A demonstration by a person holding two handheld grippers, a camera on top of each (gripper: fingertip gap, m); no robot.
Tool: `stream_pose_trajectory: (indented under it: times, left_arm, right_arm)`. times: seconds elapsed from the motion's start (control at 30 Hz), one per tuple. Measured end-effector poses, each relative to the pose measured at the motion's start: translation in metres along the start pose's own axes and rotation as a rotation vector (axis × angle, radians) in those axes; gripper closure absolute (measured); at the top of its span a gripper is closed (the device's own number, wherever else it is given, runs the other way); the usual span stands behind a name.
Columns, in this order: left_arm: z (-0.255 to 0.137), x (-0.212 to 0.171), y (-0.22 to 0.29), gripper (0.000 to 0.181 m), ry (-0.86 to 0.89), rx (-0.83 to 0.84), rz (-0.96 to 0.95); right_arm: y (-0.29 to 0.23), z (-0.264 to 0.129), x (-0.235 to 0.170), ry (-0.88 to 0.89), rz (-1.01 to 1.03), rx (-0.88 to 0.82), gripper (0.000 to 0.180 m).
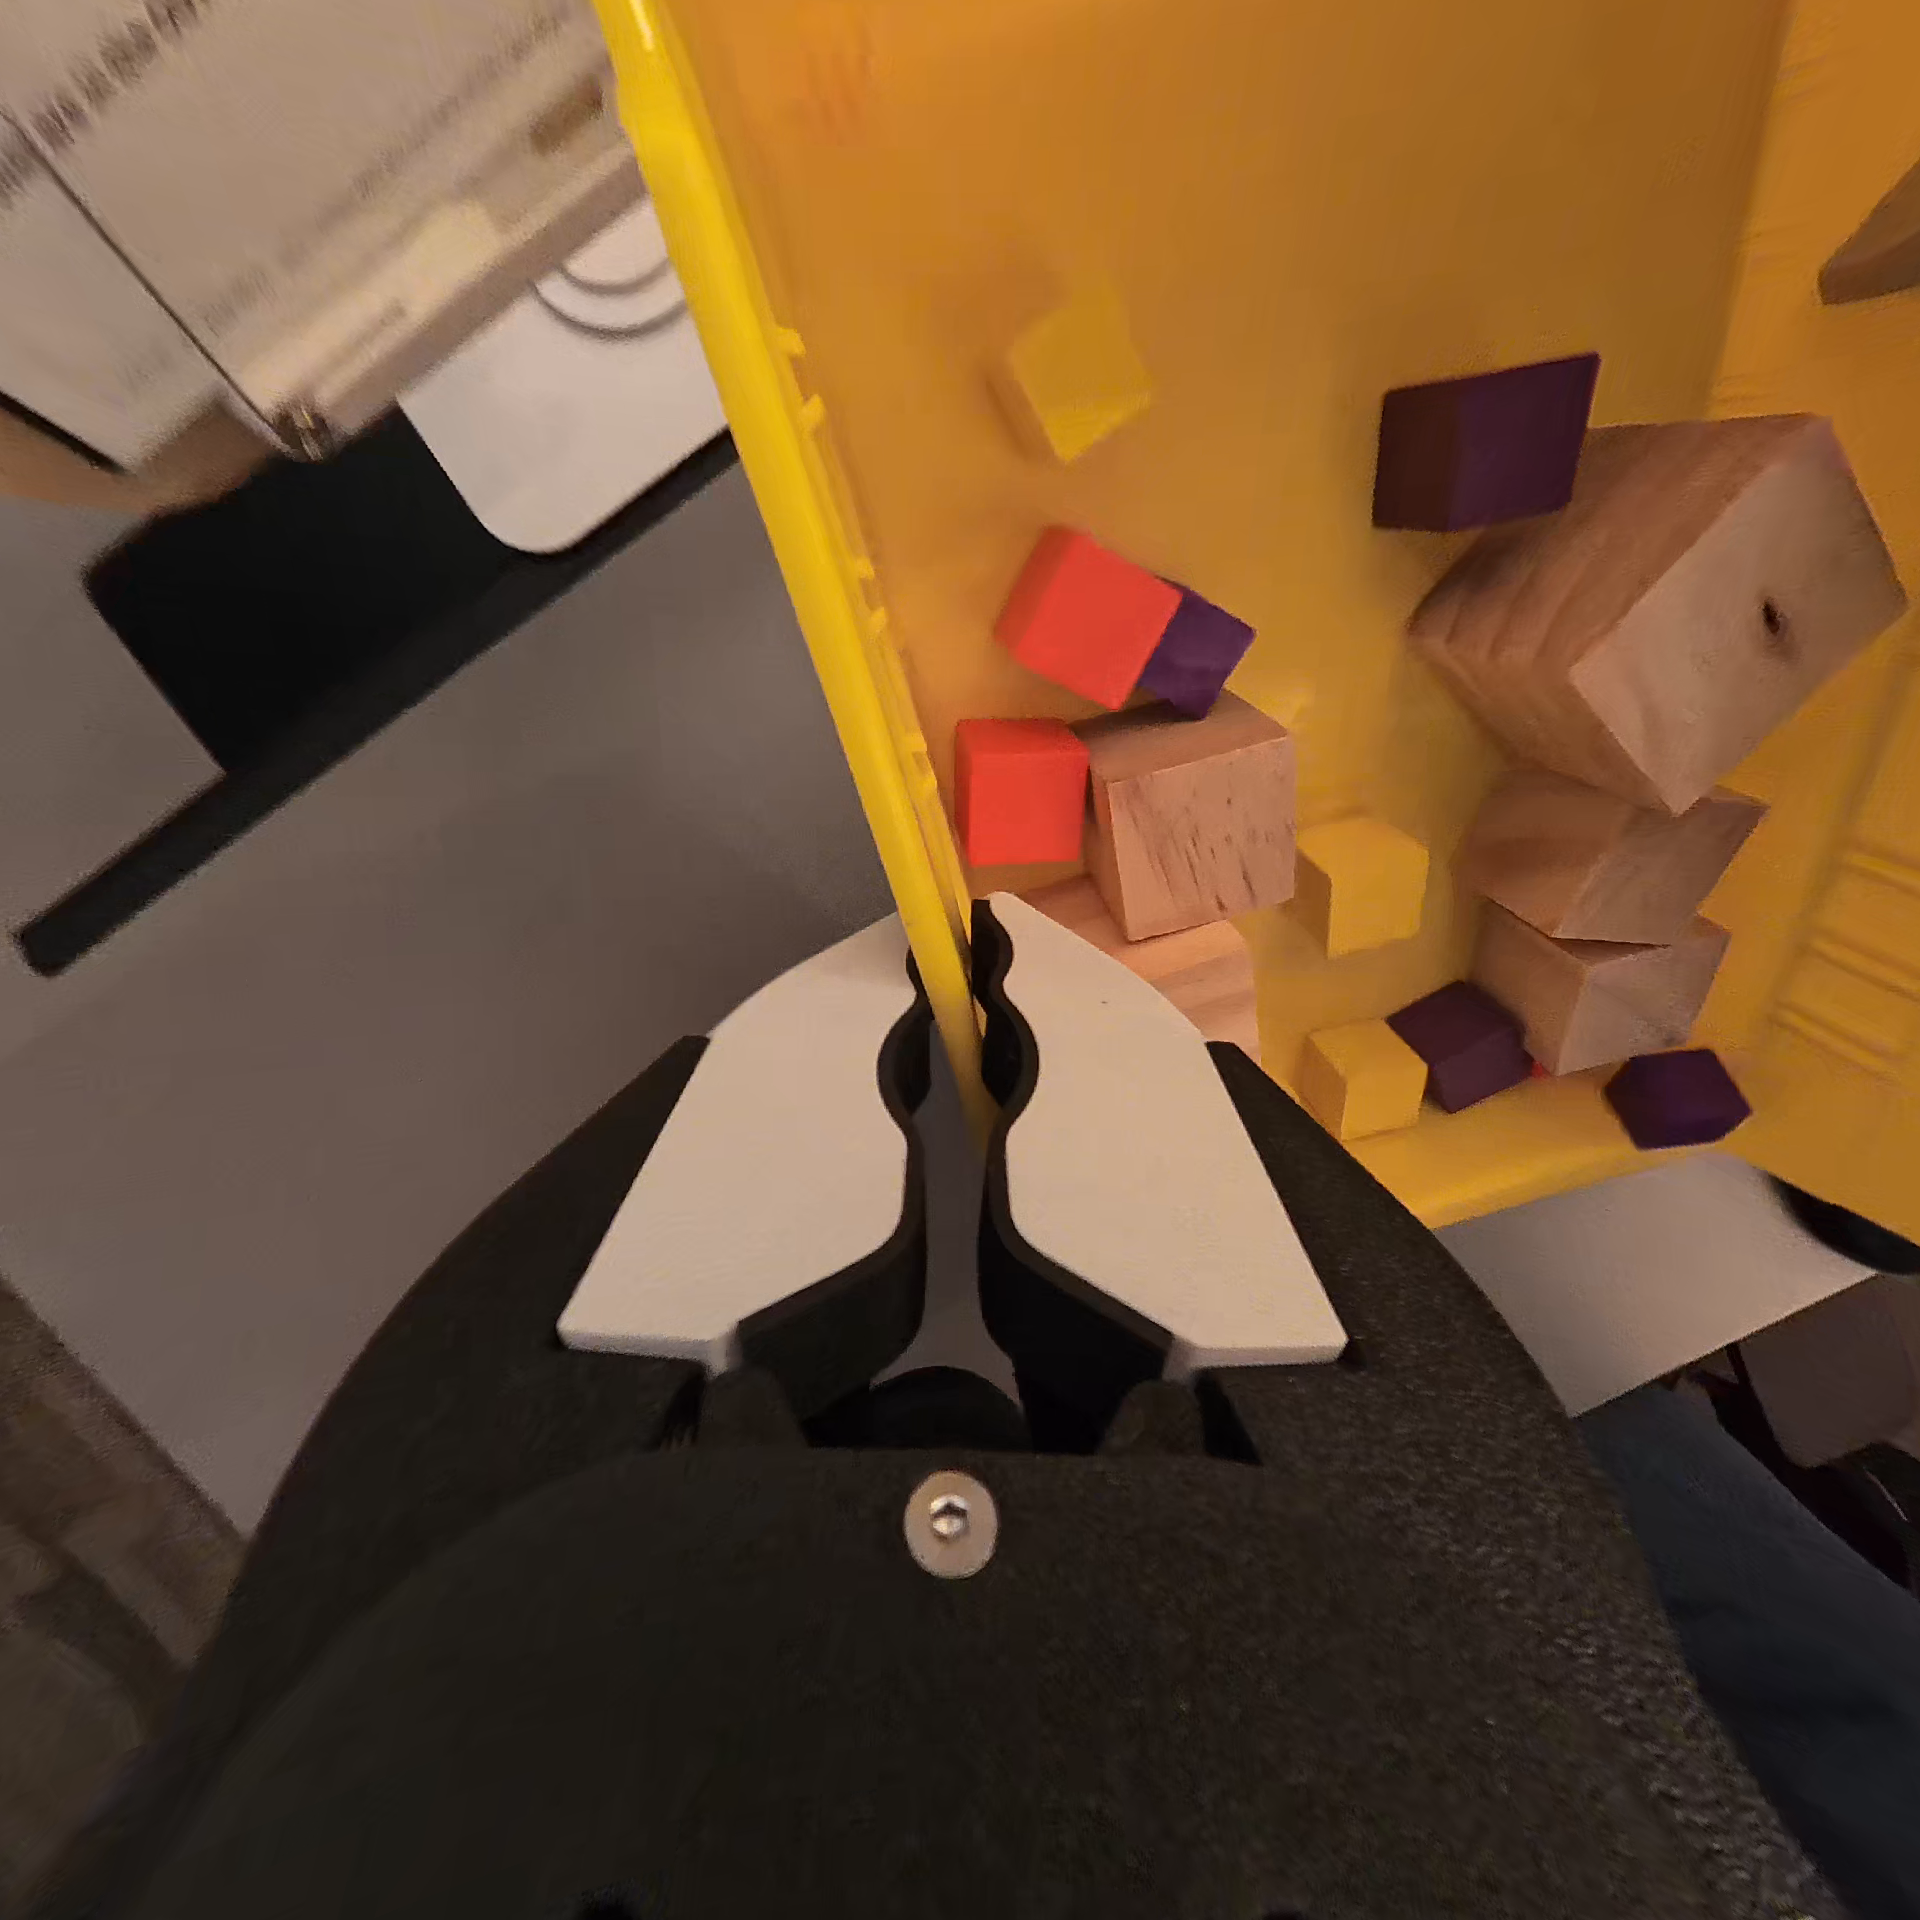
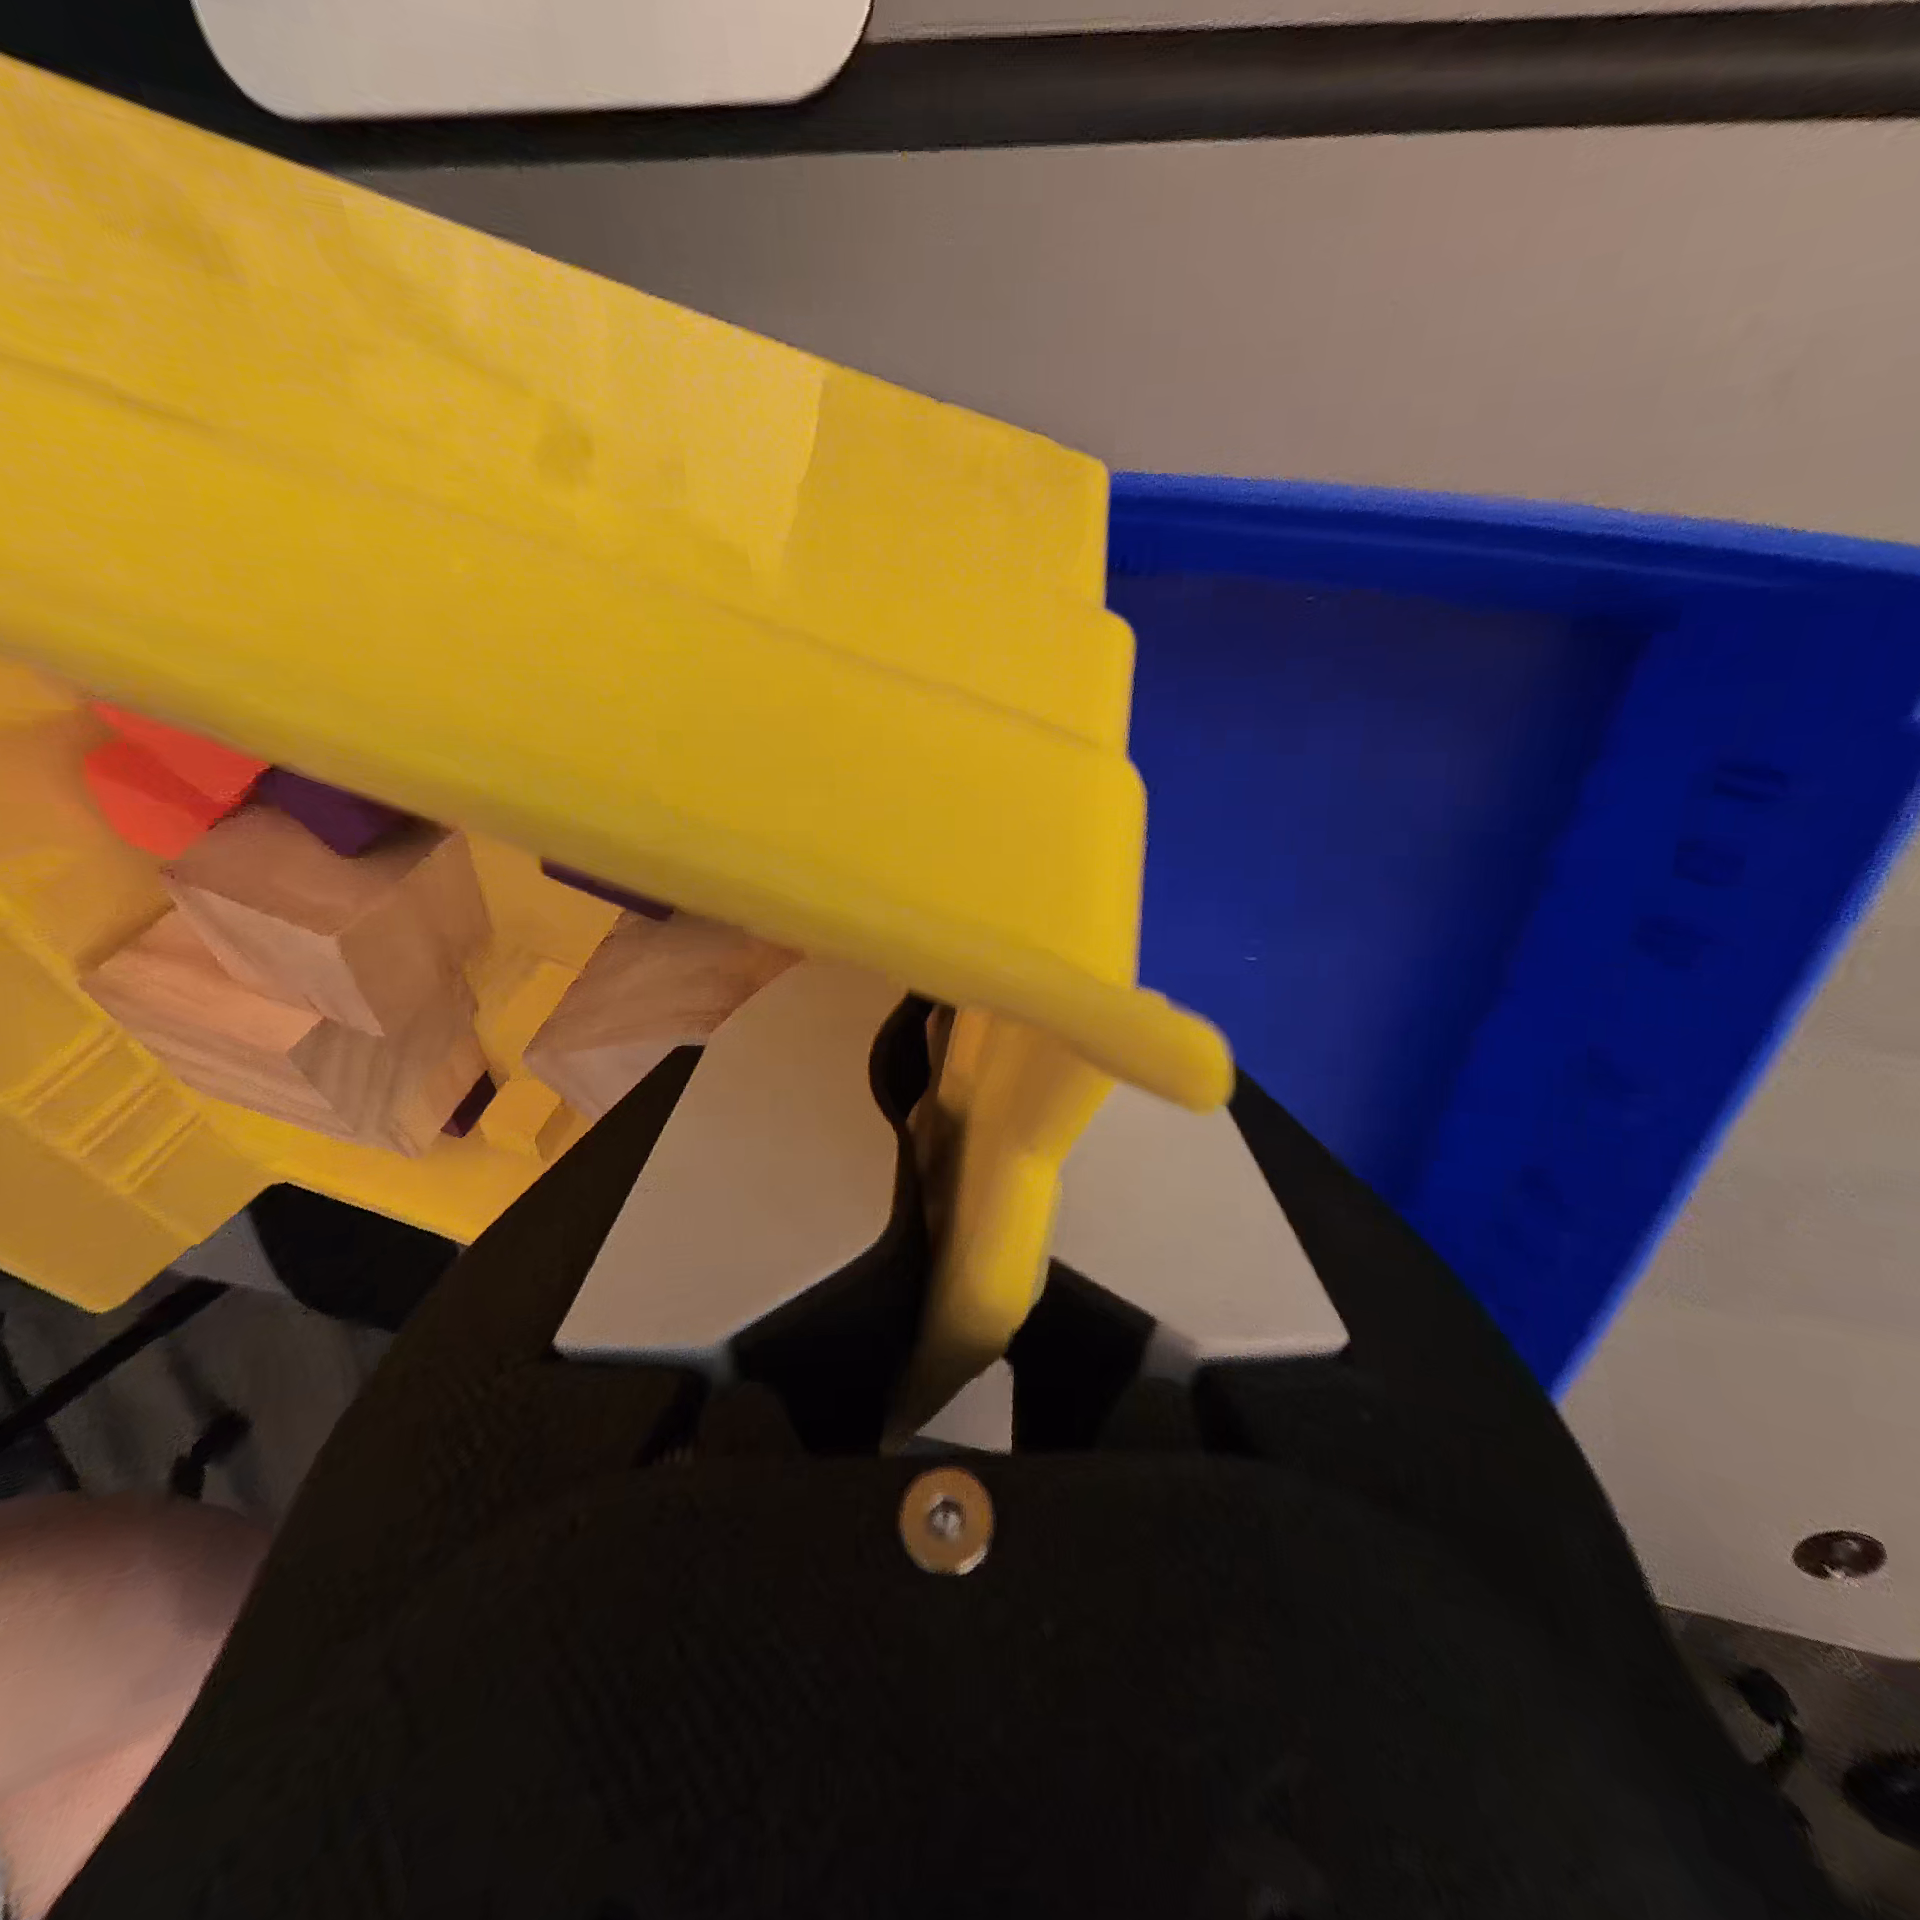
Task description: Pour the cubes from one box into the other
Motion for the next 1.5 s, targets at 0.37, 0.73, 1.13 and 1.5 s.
stream_pose_trajectory:
  times: [0.37, 0.73, 1.13, 1.5]
  left_arm:
    - [-0.023, 0.097, 0.071, 0.176, 0.012, -0.005, 0.149]
    - [0.028, 0.145, 0.130, 0.176, 0.375, -0.034, 0.266]
    - [0.056, 0.143, 0.139, 0.177, 0.643, -0.122, 0.244]
    - [0.065, 0.129, 0.126, 0.177, 0.890, -0.206, 0.150]
  right_arm:
    - [0.089, -0.076, 0.017, 0.105, 0.081, 0.008, 0.176]
    - [0.175, -0.103, 0.015, 0.451, 0.089, -0.156, 0.176]
    - [0.186, -0.117, 0.000, 0.643, 0.035, -0.325, 0.176]
    - [0.154, -0.141, -0.005, 0.765, -0.104, -0.521, 0.175]
Point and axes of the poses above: each gripper's, where its closed fingertips meet, z out along the fingers, x out of its top, y = z × x across the jaws, the point moved 8 cm from there along -z, back along the fingers, and after that the axes turned 6 degrees about y, right-handed, at the moved point
